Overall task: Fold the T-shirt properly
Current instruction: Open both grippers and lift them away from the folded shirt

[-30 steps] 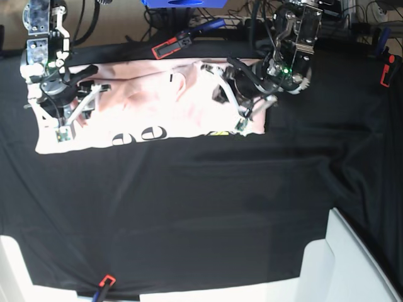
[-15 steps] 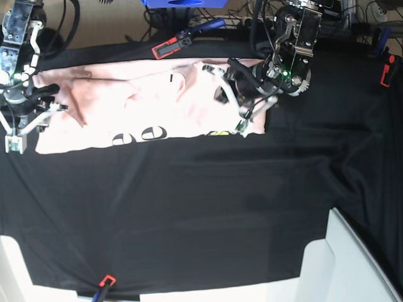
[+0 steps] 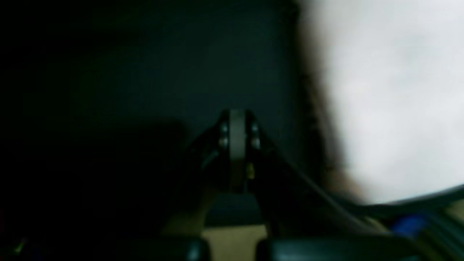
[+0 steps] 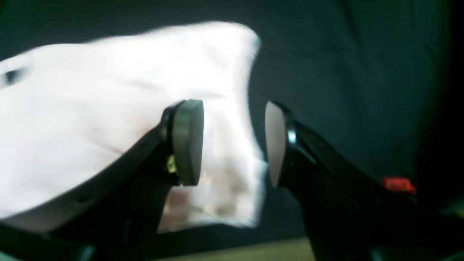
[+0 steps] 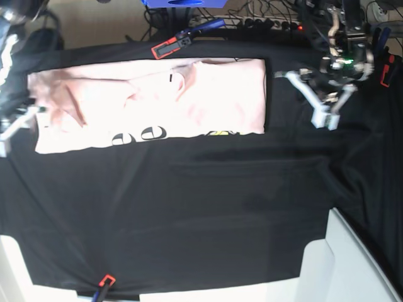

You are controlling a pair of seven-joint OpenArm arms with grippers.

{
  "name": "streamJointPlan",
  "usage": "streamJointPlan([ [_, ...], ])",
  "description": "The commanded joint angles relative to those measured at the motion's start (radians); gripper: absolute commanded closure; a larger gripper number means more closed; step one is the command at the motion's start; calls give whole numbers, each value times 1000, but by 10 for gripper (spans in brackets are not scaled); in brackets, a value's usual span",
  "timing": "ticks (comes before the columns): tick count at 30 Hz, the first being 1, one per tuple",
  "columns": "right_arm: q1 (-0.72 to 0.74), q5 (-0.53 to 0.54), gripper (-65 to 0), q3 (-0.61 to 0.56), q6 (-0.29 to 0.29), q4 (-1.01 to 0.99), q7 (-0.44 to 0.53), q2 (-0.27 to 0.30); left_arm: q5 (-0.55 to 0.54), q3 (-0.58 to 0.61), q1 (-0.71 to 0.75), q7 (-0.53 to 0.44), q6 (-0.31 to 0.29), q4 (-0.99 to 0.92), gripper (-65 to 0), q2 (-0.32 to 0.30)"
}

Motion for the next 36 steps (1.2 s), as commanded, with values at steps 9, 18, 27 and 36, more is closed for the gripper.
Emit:
streamJointPlan([
  [9,168,27,-419,201,190,-254,-164,51,32,-185,-9,-16,3,-75,0,-2],
  [18,211,76,-419,255,190,-287,-293,55,29,-177,-6,-166,1,-195,0,-1],
  [27,237,304,-419,206,190,-546,-256,150,27,-185,-2,-168,1,-204,0,-2],
  [36,240,462,-421,203,190,-696,-256,204,27,-179,-6,-168,1,-207,0,-2],
])
